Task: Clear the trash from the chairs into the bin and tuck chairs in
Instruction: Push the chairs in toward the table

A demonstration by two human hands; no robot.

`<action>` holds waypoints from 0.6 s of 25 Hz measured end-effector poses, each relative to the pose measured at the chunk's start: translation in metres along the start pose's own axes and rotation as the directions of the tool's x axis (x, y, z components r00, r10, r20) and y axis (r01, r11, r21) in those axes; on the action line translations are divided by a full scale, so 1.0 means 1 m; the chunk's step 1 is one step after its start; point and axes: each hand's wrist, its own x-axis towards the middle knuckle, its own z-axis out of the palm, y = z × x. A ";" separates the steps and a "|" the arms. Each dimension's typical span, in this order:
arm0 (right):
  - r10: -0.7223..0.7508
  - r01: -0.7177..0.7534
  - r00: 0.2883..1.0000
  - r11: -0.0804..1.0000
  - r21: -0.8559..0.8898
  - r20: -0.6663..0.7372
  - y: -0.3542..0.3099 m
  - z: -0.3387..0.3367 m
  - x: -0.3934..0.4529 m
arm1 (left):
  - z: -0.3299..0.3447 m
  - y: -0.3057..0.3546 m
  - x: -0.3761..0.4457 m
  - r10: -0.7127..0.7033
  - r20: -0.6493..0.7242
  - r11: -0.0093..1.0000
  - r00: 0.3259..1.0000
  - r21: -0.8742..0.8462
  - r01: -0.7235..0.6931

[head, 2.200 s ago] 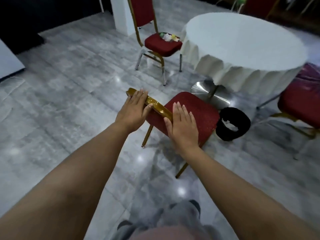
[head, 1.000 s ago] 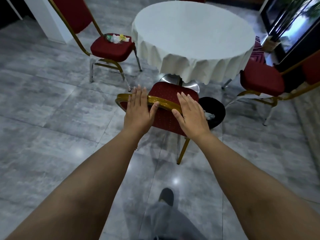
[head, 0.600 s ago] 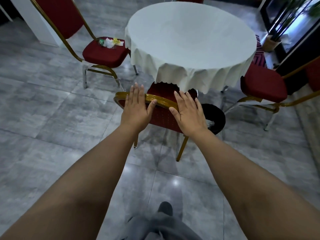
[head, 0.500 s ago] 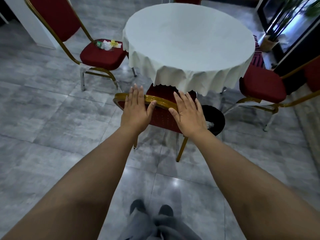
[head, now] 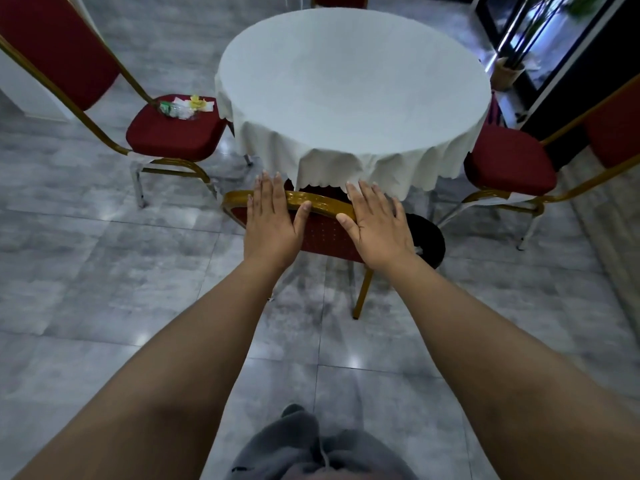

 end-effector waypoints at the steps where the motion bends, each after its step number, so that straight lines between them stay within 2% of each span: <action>1: 0.016 -0.016 1.000 1.000 -0.010 0.003 -0.001 0.000 0.003 | 0.000 0.000 0.004 0.000 -0.001 1.000 1.000 0.000 0.000; 10: 0.245 -0.244 0.967 0.970 -0.019 0.070 -0.008 -0.008 0.016 | 0.003 0.005 0.028 -0.006 0.021 1.000 1.000 0.011 0.006; 15: 0.290 -0.289 0.952 0.957 -0.028 0.097 -0.006 -0.011 0.018 | 0.004 0.009 0.029 -0.007 0.000 1.000 1.000 0.007 0.007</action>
